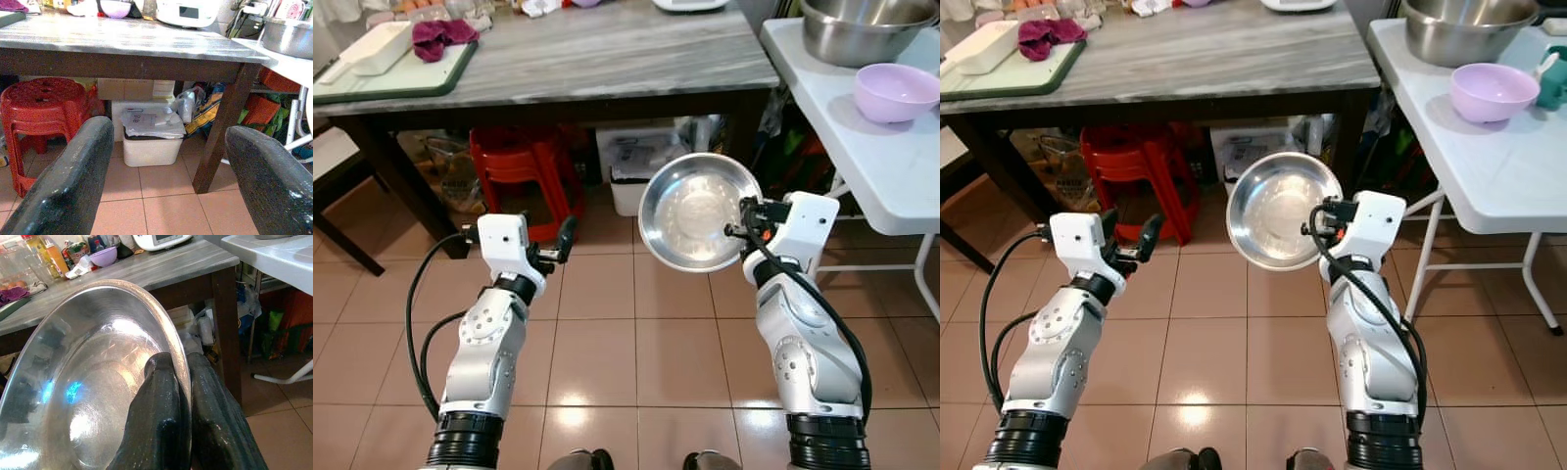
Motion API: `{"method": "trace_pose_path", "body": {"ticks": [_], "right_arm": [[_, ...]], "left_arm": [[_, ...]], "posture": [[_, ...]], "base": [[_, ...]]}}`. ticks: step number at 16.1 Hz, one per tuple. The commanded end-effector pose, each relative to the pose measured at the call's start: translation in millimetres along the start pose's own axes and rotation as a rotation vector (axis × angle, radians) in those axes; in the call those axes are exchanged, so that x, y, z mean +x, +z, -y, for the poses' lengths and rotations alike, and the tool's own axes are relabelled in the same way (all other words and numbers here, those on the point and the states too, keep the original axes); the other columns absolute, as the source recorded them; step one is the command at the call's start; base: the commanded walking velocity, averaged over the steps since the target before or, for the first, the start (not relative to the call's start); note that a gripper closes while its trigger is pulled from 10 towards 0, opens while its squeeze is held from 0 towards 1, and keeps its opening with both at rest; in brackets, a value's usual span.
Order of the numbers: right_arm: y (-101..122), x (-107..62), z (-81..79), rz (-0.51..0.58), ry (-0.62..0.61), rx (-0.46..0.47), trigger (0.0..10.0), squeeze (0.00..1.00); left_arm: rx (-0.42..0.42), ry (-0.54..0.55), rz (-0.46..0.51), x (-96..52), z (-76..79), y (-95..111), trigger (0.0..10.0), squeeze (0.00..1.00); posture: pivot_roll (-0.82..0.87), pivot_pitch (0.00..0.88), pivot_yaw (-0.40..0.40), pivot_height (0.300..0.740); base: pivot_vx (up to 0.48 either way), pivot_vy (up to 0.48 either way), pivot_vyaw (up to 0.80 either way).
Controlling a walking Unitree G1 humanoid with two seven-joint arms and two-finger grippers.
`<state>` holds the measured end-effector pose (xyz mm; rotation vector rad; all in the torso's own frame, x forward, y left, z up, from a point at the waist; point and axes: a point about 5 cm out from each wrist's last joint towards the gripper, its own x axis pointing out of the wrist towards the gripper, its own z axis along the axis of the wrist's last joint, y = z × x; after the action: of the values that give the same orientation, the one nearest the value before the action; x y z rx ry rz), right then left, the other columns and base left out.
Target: Setting the table
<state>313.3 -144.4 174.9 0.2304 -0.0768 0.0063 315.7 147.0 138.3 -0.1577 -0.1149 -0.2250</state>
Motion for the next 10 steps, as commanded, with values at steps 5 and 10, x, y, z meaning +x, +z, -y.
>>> {"method": "trace_pose_path", "body": {"ticks": [5, 10], "right_arm": [[6.0, 1.6, -4.7, 0.040, 0.024, -0.017, 10.0, 0.00], [6.9, 1.5, 0.1, 0.050, -0.007, -0.006, 10.0, 0.00]], "left_arm": [[-0.001, -0.032, 0.010, -1.8, -2.3, 3.0, 10.0, 0.00], [-0.024, -0.066, 0.013, -0.5, 6.4, 2.1, 10.0, 0.00]], "posture": [[-0.12, 0.145, 0.078, 0.740], [-0.12, 0.144, 0.080, 0.740]], "base": [[0.056, 0.000, 0.12], [0.314, 0.000, 0.22]]}}
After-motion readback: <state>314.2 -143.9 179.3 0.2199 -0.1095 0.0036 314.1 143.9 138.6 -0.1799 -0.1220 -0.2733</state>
